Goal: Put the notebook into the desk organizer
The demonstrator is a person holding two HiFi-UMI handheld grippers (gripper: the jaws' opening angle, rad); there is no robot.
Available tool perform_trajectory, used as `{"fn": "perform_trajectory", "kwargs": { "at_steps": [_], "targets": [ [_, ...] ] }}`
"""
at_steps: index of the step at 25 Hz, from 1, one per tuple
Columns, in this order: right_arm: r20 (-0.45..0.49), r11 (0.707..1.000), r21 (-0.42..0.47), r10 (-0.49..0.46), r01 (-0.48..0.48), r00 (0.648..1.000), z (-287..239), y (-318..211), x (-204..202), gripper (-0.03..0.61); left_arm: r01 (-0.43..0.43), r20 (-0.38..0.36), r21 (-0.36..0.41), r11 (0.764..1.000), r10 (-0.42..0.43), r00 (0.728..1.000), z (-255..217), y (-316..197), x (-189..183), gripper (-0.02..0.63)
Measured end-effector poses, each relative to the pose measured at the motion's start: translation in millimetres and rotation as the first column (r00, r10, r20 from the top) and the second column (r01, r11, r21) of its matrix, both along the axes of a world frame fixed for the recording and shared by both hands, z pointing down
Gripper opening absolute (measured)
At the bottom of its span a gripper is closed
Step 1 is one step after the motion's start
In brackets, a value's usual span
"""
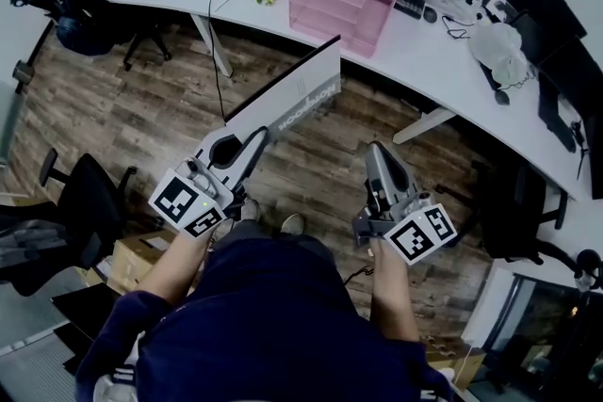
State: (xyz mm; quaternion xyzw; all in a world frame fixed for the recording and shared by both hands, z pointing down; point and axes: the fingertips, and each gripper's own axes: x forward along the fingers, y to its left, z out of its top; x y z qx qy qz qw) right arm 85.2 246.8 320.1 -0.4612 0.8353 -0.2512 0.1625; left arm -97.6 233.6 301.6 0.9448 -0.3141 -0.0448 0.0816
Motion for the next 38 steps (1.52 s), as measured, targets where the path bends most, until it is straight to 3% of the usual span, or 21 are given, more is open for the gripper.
{"fn": "perform_trajectory", "kwargs": {
  "at_steps": [23,38],
  "targets": [
    [-0.018,1.000,-0.001,0.011,-0.012,1.000,3.9,-56.0,36.5,0.003,0.023,-0.024,0.012,1.000,-0.022,0.999,4.8,-63.6,21.7,0.034],
    [-0.035,0.999,-0.039,0.027,-0.029,0.999,20.9,-149.4,33.4,0.005,0.008,-0.037,-0.020,1.000,-0.009,0.999,22.8,-164.0,17.5,0.034]
  ]
}}
